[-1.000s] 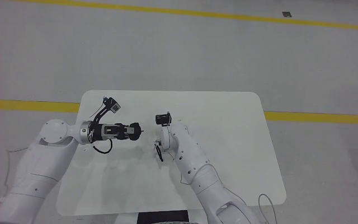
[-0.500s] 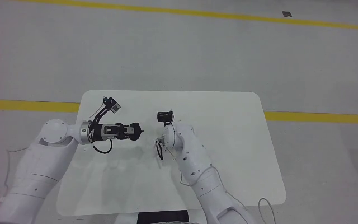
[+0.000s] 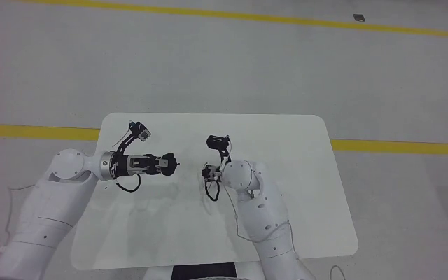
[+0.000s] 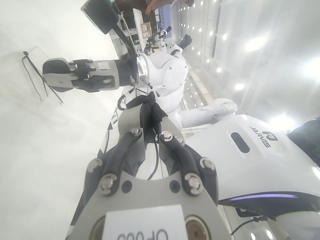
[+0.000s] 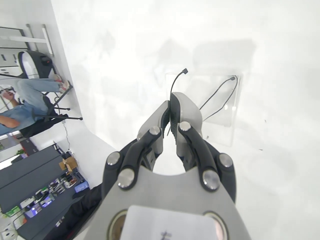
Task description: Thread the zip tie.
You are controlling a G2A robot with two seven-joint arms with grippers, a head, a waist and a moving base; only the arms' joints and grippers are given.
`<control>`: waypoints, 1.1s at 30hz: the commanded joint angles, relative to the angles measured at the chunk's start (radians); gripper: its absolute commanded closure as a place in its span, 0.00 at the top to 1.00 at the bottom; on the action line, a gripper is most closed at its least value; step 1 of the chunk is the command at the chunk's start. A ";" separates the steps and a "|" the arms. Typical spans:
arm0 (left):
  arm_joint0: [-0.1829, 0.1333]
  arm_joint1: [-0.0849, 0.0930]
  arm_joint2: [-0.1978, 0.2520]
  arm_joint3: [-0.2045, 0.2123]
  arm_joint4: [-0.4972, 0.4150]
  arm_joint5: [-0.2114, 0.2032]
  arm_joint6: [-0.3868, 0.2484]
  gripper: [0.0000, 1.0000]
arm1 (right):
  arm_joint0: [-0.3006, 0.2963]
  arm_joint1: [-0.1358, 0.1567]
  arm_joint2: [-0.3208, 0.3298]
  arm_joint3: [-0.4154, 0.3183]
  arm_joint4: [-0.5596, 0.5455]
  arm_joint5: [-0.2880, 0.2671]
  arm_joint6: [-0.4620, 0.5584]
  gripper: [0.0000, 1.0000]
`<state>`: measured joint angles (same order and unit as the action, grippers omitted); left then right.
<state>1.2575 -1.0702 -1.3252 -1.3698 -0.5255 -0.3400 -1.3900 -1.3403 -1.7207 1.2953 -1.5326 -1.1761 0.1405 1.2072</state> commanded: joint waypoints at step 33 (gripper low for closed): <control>0.000 0.000 0.000 0.000 0.000 0.000 0.000 0.00 | -0.238 0.041 0.054 -0.219 0.248 -0.164 -0.450 0.00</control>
<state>1.2575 -1.0702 -1.3252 -1.3698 -0.5255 -0.3400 -1.3900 -1.5571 -1.6812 1.3566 -1.7351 -0.9234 -0.0141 0.8068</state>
